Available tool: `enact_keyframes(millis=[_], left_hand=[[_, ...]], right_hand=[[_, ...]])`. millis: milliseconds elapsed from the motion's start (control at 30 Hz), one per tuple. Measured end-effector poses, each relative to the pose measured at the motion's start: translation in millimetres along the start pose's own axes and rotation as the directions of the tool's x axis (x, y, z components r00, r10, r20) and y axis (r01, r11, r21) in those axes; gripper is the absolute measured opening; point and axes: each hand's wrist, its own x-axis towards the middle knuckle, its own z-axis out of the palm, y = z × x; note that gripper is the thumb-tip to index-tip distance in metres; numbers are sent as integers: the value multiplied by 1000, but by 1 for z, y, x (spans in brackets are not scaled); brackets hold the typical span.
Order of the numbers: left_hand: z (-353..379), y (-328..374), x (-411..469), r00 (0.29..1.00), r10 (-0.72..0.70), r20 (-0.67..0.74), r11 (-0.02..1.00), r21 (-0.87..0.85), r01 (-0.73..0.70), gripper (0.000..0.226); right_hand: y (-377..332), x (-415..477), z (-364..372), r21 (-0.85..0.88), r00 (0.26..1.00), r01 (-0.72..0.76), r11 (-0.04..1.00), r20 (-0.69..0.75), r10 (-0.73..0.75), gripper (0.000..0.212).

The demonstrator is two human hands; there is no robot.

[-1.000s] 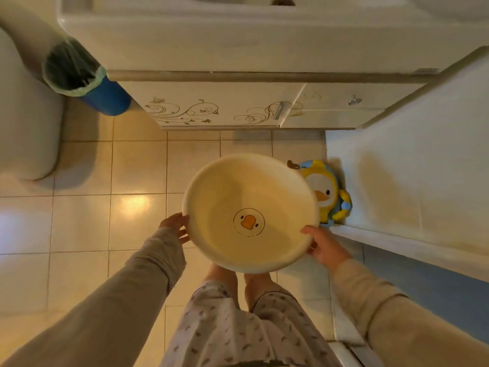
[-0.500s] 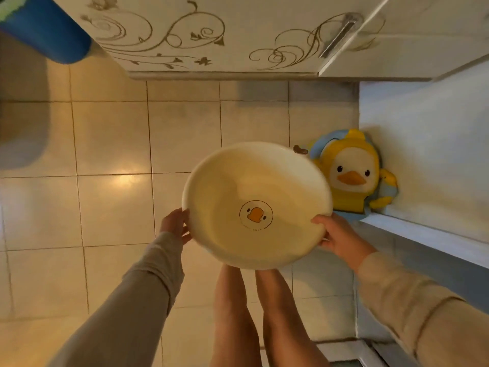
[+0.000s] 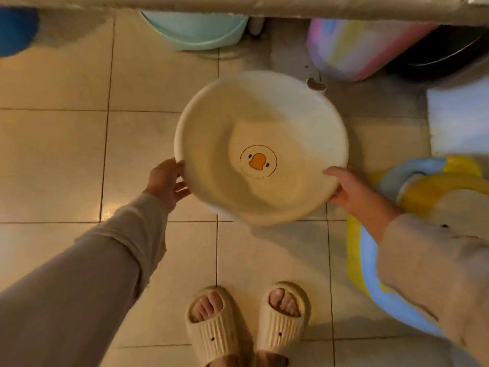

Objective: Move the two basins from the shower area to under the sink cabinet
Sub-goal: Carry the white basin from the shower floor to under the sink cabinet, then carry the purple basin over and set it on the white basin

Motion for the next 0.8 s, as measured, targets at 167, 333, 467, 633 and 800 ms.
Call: enact_keyframes(millis=[167,333,467,633,800], left_hand=[[27,37,57,996,81,37,995,-64,-79,15],[43,62,73,977,128,169,990,38,-137,34],[44,60,49,971,104,217,978,153,-139,45],[20,35,-26,992,2,126,966,258,-34,44],[-25,-10,-170,981,-192,-4,951,246,187,31]], right_hand=[[-56,61,31,13,988,119,993,95,-120,48],[-81,83,39,-24,987,149,989,66,-147,50],[-74,66,38,-86,997,76,993,34,-73,48],[-51,-7,22,-197,999,4,980,-39,-12,56],[-5,-161,-15,-293,974,-208,933,23,224,16]])
